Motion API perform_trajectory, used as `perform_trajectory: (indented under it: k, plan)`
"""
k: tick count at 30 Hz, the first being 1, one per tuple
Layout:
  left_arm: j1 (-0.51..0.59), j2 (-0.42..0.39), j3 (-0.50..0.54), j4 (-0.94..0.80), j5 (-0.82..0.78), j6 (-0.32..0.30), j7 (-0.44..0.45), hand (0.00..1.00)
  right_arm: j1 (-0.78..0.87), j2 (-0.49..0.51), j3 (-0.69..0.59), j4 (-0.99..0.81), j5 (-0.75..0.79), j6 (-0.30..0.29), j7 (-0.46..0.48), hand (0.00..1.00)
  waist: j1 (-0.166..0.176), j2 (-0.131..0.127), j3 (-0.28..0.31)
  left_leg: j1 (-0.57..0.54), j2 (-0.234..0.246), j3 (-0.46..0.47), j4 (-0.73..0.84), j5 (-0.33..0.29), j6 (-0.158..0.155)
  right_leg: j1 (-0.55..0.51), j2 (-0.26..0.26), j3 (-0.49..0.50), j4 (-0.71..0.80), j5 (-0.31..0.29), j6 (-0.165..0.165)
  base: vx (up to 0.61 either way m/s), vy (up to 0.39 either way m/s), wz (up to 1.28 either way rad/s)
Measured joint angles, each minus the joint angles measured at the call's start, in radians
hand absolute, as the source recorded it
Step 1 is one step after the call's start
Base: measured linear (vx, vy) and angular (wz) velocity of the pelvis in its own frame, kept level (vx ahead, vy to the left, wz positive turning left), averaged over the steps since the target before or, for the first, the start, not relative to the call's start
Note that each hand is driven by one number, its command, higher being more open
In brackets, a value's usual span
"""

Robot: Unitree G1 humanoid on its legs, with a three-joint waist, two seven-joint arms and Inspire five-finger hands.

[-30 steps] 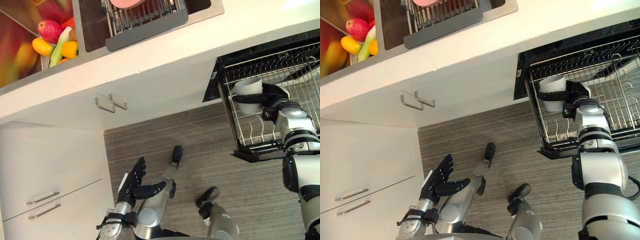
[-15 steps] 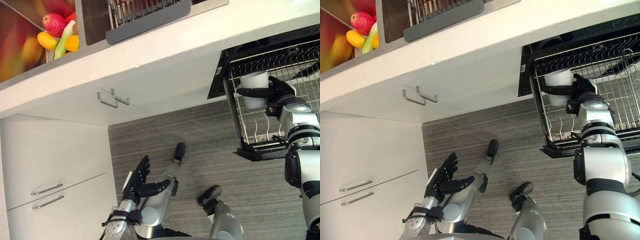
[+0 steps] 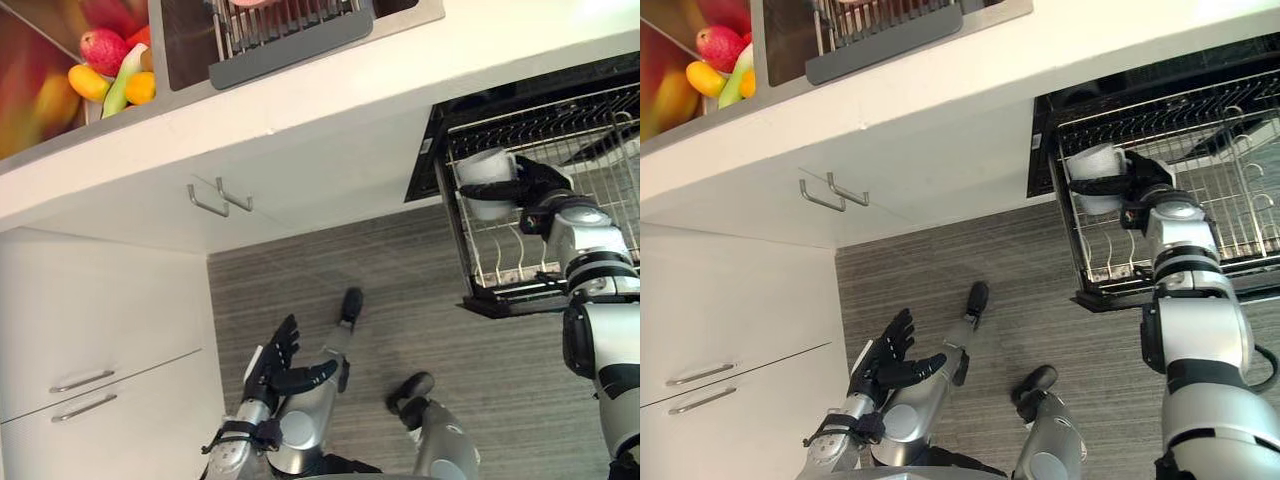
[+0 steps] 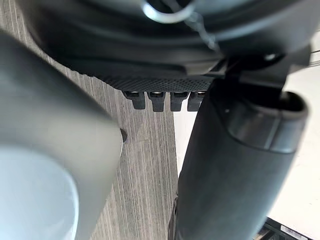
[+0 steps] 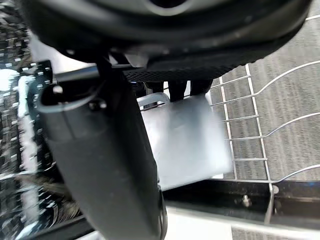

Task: Walk over to the sink, pick up the cup, carry it to the dishwasher, place the cup inside the dishwasher, then close the dishwasher door

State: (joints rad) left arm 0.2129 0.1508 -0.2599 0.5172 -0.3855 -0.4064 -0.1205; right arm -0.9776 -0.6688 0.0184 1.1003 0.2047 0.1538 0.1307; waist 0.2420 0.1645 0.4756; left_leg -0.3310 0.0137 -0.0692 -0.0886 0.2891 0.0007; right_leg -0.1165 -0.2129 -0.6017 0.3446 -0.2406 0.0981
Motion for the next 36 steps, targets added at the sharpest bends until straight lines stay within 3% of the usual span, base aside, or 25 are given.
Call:
perform_trajectory:
  k: [8, 11, 14, 16, 20, 23, 27, 29, 34, 36]
  plan:
    - [0.003, 0.035, 0.066, 0.046, 0.014, 0.019, -0.023, 1.00, 0.135, 0.063, 0.000, -0.166, -0.023, 0.002, 0.005, 1.00, -0.028, -0.066, -0.026, 0.057, 0.019, 0.033, -0.001, -0.013, -0.010, 0.056, 0.026, 0.032, -0.054, 0.025, -0.001, -0.03, -0.065, -0.14]
    - [0.003, 0.038, 0.071, 0.052, 0.017, 0.019, -0.031, 1.00, 0.173, 0.065, -0.001, -0.205, -0.034, 0.013, 0.000, 1.00, -0.036, -0.072, -0.029, 0.065, 0.024, 0.035, 0.000, -0.014, -0.011, 0.074, 0.038, 0.032, -0.082, 0.039, 0.000, -0.01, -0.057, -0.03]
    - [0.005, 0.036, 0.097, 0.086, 0.038, 0.018, -0.034, 1.00, 0.249, 0.095, -0.016, -0.334, -0.033, 0.017, -0.019, 1.00, -0.055, -0.080, -0.042, 0.071, 0.026, 0.036, 0.000, -0.017, -0.016, 0.094, 0.049, 0.032, -0.122, 0.058, 0.004, 0.00, -0.046, -0.05]
    - [0.009, 0.037, 0.119, 0.121, 0.055, 0.017, -0.030, 1.00, 0.339, 0.156, -0.081, -0.484, -0.015, 0.012, -0.031, 1.00, -0.062, -0.102, -0.068, 0.074, 0.029, 0.051, -0.005, -0.032, -0.016, 0.102, 0.057, 0.044, -0.155, 0.073, 0.005, 0.04, -0.041, -0.18]
    - [0.027, 0.025, 0.226, 0.241, 0.092, 0.041, -0.040, 1.00, 0.659, 0.389, -0.165, -0.864, 0.010, -0.113, -0.080, 1.00, -0.082, -0.173, -0.157, 0.113, 0.013, 0.088, 0.000, -0.064, -0.008, 0.150, 0.051, 0.070, -0.220, 0.088, 0.017, 0.14, -0.037, -0.20]
    - [0.040, -0.010, 0.333, 0.328, 0.088, 0.064, -0.048, 1.00, 0.840, 0.532, -0.165, -1.015, -0.006, -0.209, -0.067, 1.00, -0.122, -0.196, -0.200, 0.158, 0.004, 0.113, 0.000, -0.081, -0.005, 0.193, 0.042, 0.094, -0.243, 0.091, 0.023, 0.11, -0.023, -0.20]
    - [0.048, -0.028, 0.387, 0.400, 0.095, 0.070, -0.052, 1.00, 0.963, 0.610, -0.165, -1.111, 0.010, -0.264, -0.014, 1.00, -0.147, -0.194, -0.241, 0.209, 0.019, 0.160, -0.005, -0.099, -0.014, 0.210, 0.045, 0.147, -0.241, 0.092, 0.023, -0.05, -0.017, -0.43]
    - [0.062, -0.045, 0.416, 0.428, 0.112, 0.077, -0.037, 1.00, 1.044, 0.654, -0.145, -1.195, 0.082, -0.319, 0.049, 1.00, -0.160, -0.192, -0.278, 0.228, 0.035, 0.191, -0.006, -0.118, -0.031, 0.208, 0.054, 0.183, -0.247, 0.091, 0.020, -0.09, -0.025, -0.45]
    - [0.080, -0.046, 0.430, 0.439, 0.112, 0.110, 0.004, 1.00, 1.093, 0.669, -0.058, -1.334, 0.110, -0.472, 0.158, 1.00, -0.202, -0.189, -0.312, 0.266, 0.053, 0.223, -0.006, -0.123, -0.037, 0.232, 0.069, 0.218, -0.262, 0.103, 0.008, -0.03, -0.024, -0.25]
    - [0.080, -0.047, 0.429, 0.453, 0.112, 0.110, 0.022, 1.00, 1.090, 0.668, -0.049, -1.336, 0.120, -0.500, 0.165, 1.00, -0.201, -0.189, -0.329, 0.273, 0.052, 0.221, -0.006, -0.124, -0.036, 0.241, 0.069, 0.216, -0.264, 0.103, 0.008, 0.01, -0.009, 0.02]
